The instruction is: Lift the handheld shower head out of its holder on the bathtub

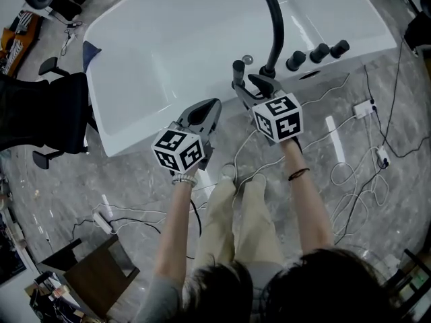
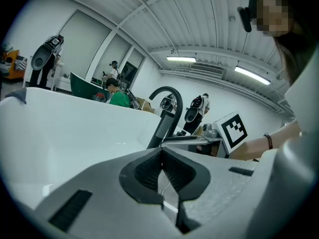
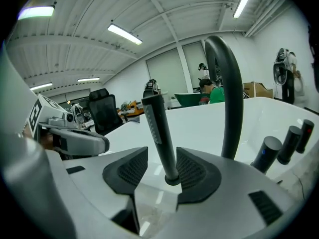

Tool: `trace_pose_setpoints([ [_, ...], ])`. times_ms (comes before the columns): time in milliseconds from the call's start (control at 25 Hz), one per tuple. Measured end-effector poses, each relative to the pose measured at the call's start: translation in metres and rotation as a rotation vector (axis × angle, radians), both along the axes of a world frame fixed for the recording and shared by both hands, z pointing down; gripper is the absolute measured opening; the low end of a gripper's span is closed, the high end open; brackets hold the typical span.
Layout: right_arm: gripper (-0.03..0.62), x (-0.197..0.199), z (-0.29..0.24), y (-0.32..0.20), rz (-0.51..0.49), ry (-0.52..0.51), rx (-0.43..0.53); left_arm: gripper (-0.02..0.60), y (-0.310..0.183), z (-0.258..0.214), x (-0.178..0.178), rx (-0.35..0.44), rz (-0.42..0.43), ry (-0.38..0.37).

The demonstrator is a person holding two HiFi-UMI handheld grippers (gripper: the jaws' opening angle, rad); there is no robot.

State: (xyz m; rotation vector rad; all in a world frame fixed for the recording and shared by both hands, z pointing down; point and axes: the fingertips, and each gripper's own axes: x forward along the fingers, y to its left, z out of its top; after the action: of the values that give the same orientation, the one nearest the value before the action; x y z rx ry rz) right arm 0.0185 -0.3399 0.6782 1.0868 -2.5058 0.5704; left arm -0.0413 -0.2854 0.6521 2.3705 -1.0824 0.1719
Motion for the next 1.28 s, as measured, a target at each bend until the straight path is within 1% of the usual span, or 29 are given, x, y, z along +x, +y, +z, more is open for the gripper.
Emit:
trace_pose_setpoints([
  [160, 0.166, -0.004, 0.013, -0.01, 0.007, -0.017, -0.018, 0.005, -0.01, 0.01, -0.001, -0.018, -0.006, 0.006],
  [400, 0.166, -0.01, 0.028, -0.022, 0.026, -0.013, -0.035, 0.005, -0.018, 0.019, -0.008, -0.038, -0.018, -0.005],
  [720, 0.164, -0.017, 0.036, -0.029, 0.037, -0.008, -0.049, 0.005, -0.022, 0.027, -0.014, -0.053, -0.044, 0.007],
  [960, 0.154, -0.017, 0.039, -0.031, 0.033, 0.017, -0.036, 0.005, -0.022, 0.03, -0.013, -0.06, -0.058, 0.02],
  [1120, 0.137, -0.015, 0.04, -0.031, 0.034, 0.071, -0.022, 0.005, -0.02, 0.033, -0.008, -0.067, -0.061, 0.024],
  [1280, 0.133, -0.018, 0.039, -0.03, 0.06, 0.104, -0.012, 0.005, -0.018, 0.031, -0.006, -0.073, -0.068, 0.032],
])
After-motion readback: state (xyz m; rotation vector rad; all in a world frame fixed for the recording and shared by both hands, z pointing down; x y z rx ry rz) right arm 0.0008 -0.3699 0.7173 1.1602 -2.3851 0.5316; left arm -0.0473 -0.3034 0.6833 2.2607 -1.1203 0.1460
